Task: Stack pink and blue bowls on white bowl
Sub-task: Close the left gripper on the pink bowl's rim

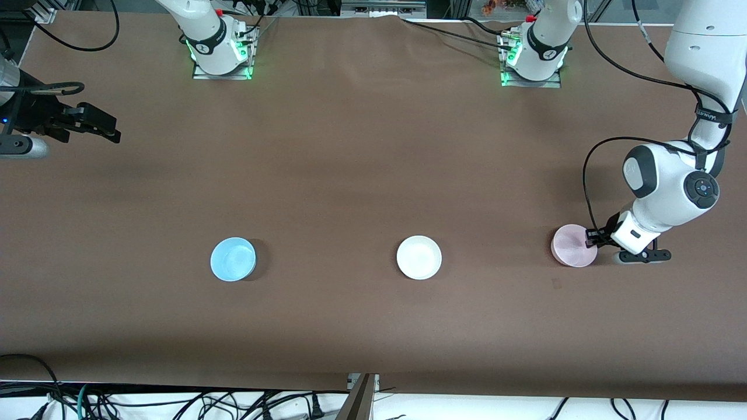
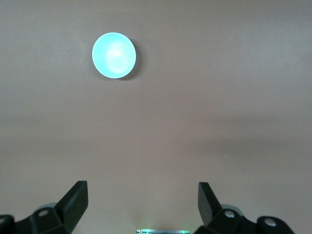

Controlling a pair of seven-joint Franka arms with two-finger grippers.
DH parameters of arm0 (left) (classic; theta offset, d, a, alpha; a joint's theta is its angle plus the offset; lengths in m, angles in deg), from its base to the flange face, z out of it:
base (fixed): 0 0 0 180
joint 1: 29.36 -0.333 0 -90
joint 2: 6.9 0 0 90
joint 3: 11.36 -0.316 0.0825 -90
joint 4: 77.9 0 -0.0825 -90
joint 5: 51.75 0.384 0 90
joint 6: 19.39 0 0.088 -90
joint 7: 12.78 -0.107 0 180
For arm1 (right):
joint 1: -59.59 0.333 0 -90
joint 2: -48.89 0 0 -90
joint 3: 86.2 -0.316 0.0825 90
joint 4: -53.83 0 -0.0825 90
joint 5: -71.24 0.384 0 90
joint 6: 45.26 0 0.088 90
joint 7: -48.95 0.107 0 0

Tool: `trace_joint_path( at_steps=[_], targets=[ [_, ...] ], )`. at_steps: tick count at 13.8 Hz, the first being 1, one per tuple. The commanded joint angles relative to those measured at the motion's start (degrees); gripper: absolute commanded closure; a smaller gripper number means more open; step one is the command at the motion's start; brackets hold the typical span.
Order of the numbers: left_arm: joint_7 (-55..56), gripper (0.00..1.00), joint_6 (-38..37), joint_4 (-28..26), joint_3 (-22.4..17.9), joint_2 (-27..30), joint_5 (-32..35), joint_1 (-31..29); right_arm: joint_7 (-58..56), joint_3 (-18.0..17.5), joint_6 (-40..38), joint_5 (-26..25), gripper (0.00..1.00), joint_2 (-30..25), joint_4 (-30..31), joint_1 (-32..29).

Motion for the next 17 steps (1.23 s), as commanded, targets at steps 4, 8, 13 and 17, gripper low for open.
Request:
trace_joint_path(
  at_steps=[4,8,13,17],
  targets=[
    [-0.30,0.80,-0.21,0.00,0.18,-0.15,1.32,-0.32,-0.19,-0.23,-0.01,-0.89,0.00,-1.59,1.38,-0.15],
    [-0.30,0.89,-0.21,0.09,0.18,-0.24,1.32,-0.32,-0.19,-0.23,-0.10,-0.89,0.00,-1.59,1.38,-0.06],
    [-0.30,1.00,-0.12,0.18,0.18,-0.24,1.32,-0.32,-0.19,-0.23,-0.10,-0.89,0.00,-1.59,1.38,-0.15],
    [0.40,1.00,-0.21,0.52,0.27,0.02,1.23,0.03,-0.19,-0.23,-0.10,-0.89,0.00,-1.59,1.38,-0.15]
  ],
)
